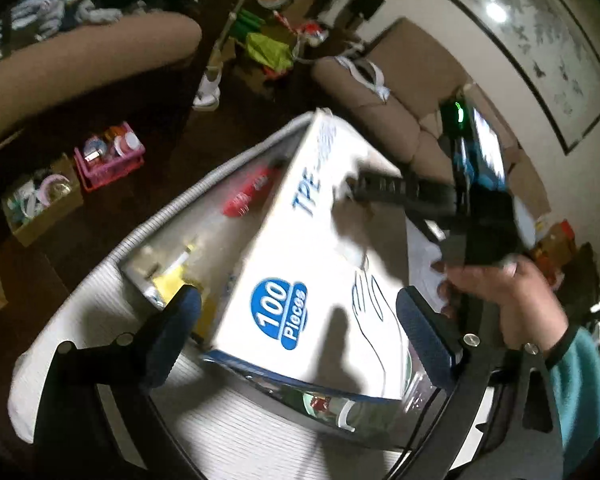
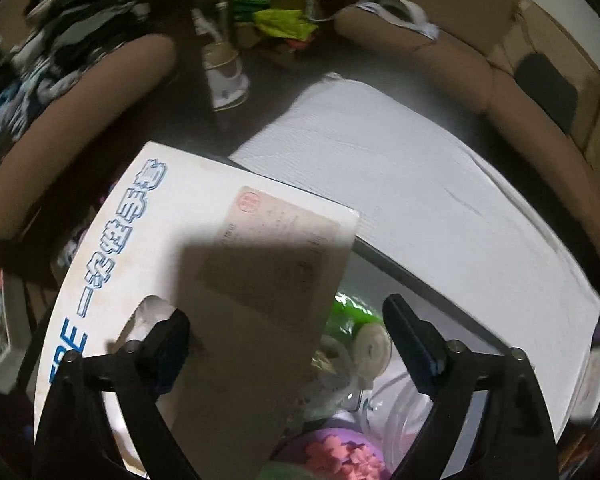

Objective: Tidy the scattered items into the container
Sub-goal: 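Lift the glove box with both tools and carry it over the black box, then lower the glove box into the black box and open both tools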

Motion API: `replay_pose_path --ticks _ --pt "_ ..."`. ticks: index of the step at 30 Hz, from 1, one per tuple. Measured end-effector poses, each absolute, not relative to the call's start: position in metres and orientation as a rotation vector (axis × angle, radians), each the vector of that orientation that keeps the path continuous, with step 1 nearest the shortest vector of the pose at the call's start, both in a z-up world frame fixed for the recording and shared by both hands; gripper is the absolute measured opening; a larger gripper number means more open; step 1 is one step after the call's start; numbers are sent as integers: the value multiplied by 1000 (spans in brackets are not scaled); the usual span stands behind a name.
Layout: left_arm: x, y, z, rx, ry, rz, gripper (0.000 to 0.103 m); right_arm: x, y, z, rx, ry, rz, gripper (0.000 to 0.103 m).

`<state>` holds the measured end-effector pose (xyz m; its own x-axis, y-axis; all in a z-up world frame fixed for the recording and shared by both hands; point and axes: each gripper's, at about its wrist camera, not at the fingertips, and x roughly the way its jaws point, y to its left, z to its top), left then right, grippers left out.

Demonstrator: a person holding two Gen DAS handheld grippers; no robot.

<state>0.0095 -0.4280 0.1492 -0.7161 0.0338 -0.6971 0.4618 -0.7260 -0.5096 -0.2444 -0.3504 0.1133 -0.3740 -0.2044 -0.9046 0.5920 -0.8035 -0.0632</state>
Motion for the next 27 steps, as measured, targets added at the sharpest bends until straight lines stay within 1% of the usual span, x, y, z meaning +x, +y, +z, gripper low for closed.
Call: replay_pose_path --ticks 2,3,5,7,9,13,16,18,20,23,25,27 --pt "20 -430 167 927 1014 -2541 98 -240 -341 112 1415 467 -2219 93" --pt "22 -432 169 914 1042 -2565 99 -239 -335 111 1436 440 -2218 92" --pt "18 -431 163 944 1147 -2607 99 -239 -319 102 1491 363 -2229 91" --pt "8 -426 147 1023 1192 -2591 99 -237 -314 102 1437 355 -2274 88" --pt "-1 -422 136 1082 1168 -2585 98 -236 -316 100 1432 328 -2319 90" --pt "-16 -414 123 1144 952 -2537 99 -241 -335 93 1491 345 -2290 91" --pt "-24 -415 117 1175 846 -2501 98 -240 -341 99 1506 408 -2223 93" --pt "-24 -418 118 1158 885 -2493 98 -238 -341 109 1498 472 -2180 93" --pt "-24 -420 117 1156 901 -2492 98 -235 -332 120 1492 471 -2141 93" --pt "-26 -415 116 1178 828 -2482 98 -232 -318 137 1485 418 -2071 94" --pt "-25 -414 121 1148 858 -2487 98 -230 -308 148 1476 316 -1986 94" --pt "-15 -418 134 1061 919 -2521 98 -224 -293 166 1415 299 -2006 94"
